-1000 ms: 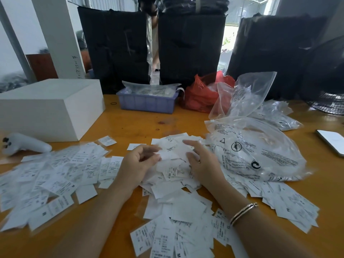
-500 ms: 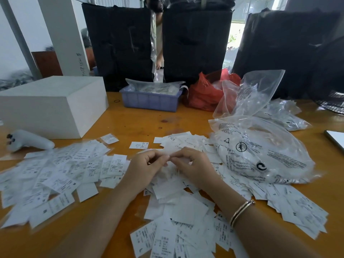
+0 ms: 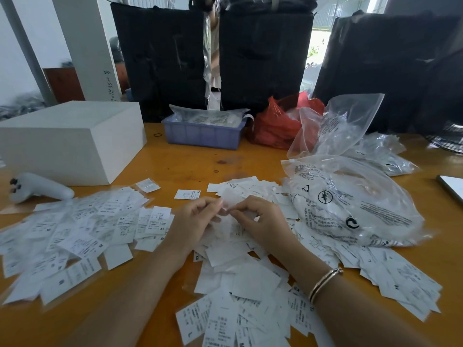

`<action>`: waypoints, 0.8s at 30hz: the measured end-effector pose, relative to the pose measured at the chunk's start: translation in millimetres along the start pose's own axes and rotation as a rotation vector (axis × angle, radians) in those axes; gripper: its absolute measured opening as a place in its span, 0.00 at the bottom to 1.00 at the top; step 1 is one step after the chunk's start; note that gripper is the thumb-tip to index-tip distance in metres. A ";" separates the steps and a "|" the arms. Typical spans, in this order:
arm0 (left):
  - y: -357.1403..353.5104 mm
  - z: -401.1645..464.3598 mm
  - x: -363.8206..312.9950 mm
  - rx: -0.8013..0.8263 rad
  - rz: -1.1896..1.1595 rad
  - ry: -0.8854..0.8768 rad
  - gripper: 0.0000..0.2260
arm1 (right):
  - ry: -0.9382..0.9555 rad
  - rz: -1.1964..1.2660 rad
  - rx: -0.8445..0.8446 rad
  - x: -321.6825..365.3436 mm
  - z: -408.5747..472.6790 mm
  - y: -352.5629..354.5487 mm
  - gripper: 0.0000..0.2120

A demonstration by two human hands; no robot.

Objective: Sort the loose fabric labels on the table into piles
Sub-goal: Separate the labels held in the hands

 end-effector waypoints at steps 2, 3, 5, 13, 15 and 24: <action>-0.4 0.0 0.8 -0.013 0.010 0.018 0.07 | -0.003 -0.013 0.007 0.4 -0.1 -1.1 0.04; -0.1 -0.1 1.4 -0.031 0.018 0.026 0.06 | -0.007 -0.012 0.004 0.8 -0.3 -1.5 0.05; 1.5 0.2 3.3 -0.069 0.008 0.050 0.04 | -0.073 0.049 -0.028 -0.8 0.5 0.4 0.07; 1.1 0.9 5.1 -0.073 0.042 0.062 0.03 | -0.360 0.654 -0.159 -14.2 3.3 12.7 0.23; 1.1 0.8 5.4 -0.073 0.082 0.049 0.04 | -0.359 0.678 -0.132 -15.5 3.9 9.0 0.22; -1.9 0.4 3.7 -0.023 0.231 -0.076 0.13 | -0.381 0.773 -0.081 -11.1 -0.3 -8.0 0.21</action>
Point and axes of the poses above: each hand's wrist, its own z-axis towards the middle knuckle, its own y-axis out of the back of the hand, x = y × z, the point moved 3 cm from there along z, towards the middle knuckle, and after that the axes turned 12 degrees about z, right-handed, at the moved point
